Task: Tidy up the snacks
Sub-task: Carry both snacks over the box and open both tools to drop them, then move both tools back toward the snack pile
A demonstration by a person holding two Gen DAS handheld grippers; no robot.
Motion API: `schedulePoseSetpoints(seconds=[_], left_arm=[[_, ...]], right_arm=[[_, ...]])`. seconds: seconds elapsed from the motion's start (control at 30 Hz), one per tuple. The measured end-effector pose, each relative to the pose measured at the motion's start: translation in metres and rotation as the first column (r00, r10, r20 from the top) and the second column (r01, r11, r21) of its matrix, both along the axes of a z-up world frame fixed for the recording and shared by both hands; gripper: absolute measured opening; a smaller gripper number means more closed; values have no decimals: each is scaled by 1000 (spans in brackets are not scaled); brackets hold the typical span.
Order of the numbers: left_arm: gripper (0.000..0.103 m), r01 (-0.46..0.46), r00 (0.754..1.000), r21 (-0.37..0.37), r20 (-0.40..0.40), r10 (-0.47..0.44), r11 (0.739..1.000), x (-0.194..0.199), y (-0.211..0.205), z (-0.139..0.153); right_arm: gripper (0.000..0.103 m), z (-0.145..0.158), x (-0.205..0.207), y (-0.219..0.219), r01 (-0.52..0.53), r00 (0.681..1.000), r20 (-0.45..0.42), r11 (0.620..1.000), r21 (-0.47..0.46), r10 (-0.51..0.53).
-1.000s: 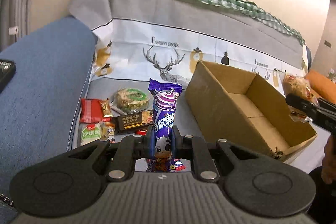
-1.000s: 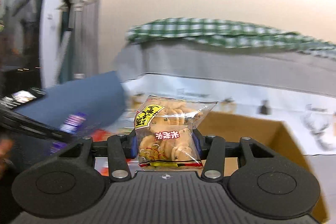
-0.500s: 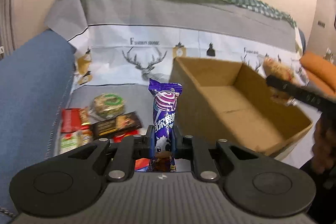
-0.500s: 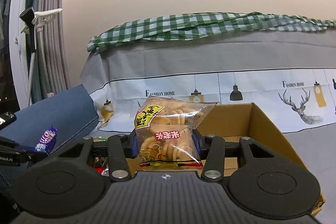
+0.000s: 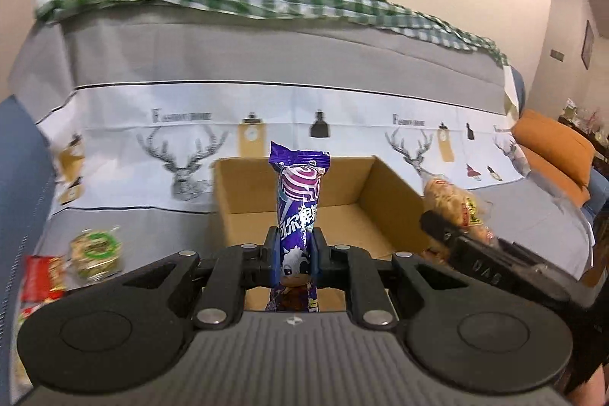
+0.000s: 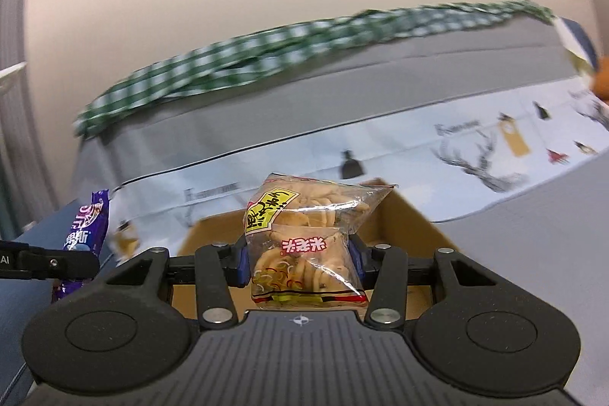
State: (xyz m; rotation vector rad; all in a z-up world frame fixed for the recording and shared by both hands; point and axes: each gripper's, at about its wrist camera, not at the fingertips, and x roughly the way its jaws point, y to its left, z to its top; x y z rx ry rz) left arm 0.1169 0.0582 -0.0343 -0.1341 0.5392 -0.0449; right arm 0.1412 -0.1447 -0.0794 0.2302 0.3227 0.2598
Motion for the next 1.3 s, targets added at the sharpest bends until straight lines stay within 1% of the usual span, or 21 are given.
schedulePoseSetpoints(seconds=[0.13, 0.27, 0.5, 0.57, 0.63, 0.67, 0.7, 0.73, 0.83, 0.93, 1.0, 1.07, 1.13, 1.2, 1.3], left_arm=[[16, 23, 1000, 10, -2, -23, 1000, 20, -20, 0], [16, 21, 1000, -19, -7, -21, 1000, 37, -25, 1], [16, 27, 1000, -15, 8, -27, 1000, 47, -27, 11], [17, 39, 999, -21, 9, -39, 999, 47, -27, 13], [26, 68, 998, -30, 11, -68, 997, 45, -27, 14], [46, 75, 997, -25, 14, -75, 997, 43, -27, 14], [60, 74, 997, -10, 25, -74, 997, 39, -27, 14], [63, 69, 997, 5, 40, -69, 998, 35, -26, 14], [63, 62, 996, 15, 68, -63, 998, 20, -18, 9], [63, 51, 991, 35, 119, -54, 998, -4, -6, 2], [63, 56, 990, 48, 125, -61, 997, -18, 3, -2], [62, 68, 991, 46, 113, -73, 997, -31, 15, -5], [56, 87, 992, 39, 91, -90, 995, -42, 30, -7], [43, 102, 991, 40, 83, -105, 994, -52, 45, -8], [35, 129, 986, 78, 96, -136, 989, -66, 65, -10]], right_arm=[[48, -3, 2, -8, 34, 999, -14, 999, 34, -34], [48, -4, 5, -12, 48, 999, -26, 997, 55, -47], [49, -2, 8, -13, 47, 998, -32, 997, 67, -44], [51, -4, 10, -11, 27, 998, -51, 997, 66, -24], [53, -4, 11, -6, 31, 998, -64, 999, 39, -28], [65, -4, 11, -5, 34, 998, -62, 999, 32, -32], [75, -3, 10, -4, 38, 998, -56, 999, 27, -37], [78, -3, 9, -4, 42, 998, -50, 999, 24, -41], [79, -3, 9, -5, 35, 998, -53, 999, 22, -34], [79, -2, 8, -4, 31, 998, -49, 999, 16, -30], [79, -2, 6, -2, 25, 999, -43, 1000, 9, -25], [79, -1, 4, -1, 15, 999, -37, 1000, 1, -15], [79, -1, 2, 1, 3, 1000, -29, 1000, -9, -3], [79, 0, -2, 4, -11, 1000, -22, 1000, -20, 11], [78, 1, -7, 6, -24, 1000, -15, 999, -29, 23]])
